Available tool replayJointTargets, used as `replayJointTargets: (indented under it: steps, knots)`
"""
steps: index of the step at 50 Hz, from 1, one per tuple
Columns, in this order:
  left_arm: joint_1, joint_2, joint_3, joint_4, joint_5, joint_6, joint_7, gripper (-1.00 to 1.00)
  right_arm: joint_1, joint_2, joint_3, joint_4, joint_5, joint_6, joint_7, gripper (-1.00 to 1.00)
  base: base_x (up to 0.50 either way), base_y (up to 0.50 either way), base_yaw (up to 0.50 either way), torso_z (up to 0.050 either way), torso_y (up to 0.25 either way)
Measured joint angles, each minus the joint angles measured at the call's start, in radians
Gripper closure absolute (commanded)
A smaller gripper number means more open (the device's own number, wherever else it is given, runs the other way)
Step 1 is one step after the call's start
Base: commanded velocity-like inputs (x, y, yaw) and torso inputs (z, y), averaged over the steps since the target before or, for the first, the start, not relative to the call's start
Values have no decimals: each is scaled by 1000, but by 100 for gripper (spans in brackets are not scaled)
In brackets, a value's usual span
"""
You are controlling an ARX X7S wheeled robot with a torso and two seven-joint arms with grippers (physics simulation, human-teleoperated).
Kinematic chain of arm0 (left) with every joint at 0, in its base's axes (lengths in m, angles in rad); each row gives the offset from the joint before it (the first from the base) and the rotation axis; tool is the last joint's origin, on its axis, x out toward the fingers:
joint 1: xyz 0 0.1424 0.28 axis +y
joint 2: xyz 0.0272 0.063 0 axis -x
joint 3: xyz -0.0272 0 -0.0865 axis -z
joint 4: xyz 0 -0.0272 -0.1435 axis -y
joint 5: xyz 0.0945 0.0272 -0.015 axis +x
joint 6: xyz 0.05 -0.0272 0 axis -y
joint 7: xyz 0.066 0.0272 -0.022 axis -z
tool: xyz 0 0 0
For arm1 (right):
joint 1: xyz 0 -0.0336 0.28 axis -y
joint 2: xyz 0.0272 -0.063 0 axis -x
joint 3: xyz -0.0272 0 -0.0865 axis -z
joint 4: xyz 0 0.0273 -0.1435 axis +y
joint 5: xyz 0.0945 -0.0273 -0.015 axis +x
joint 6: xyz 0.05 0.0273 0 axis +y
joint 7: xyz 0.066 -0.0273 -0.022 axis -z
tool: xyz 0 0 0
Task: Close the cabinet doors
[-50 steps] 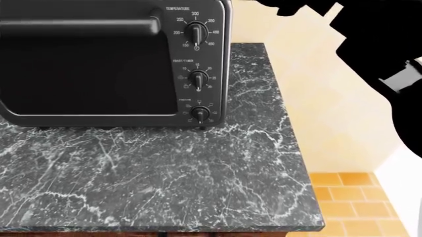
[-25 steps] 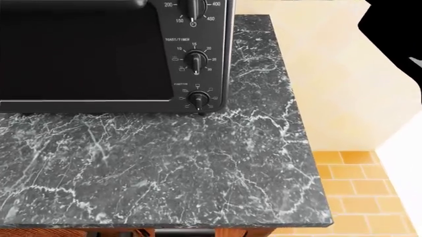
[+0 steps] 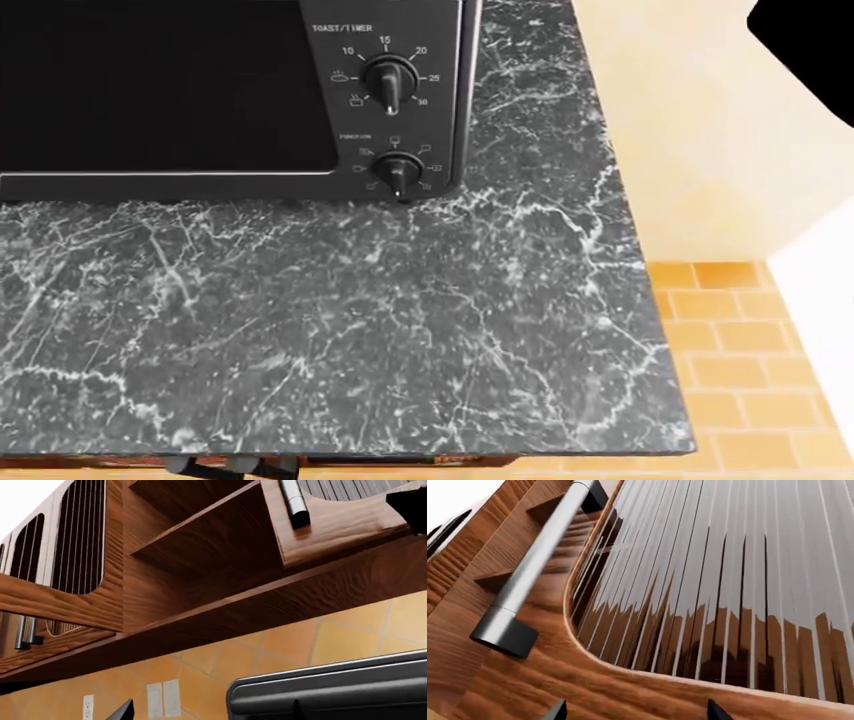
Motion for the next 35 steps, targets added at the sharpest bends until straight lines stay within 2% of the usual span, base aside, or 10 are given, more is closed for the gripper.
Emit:
replayJointTargets:
  steps: [9, 26, 35]
  knots:
    - [0, -5, 4, 0, 3, -3, -5, -100, 0, -4, -8, -2, -2, 1, -9, -100, 0, 0, 0, 39, -153]
    - [0, -11, 9, 0, 2, -5, -10, -100, 12, -6, 5, -26, -54, -142, -24, -100, 0, 0, 0, 38, -142]
    - [0, -15, 6, 0, -18, 0, -12, -100, -3, 1, 1, -38, -77, -129, -25, -100, 0, 0, 0, 0, -7]
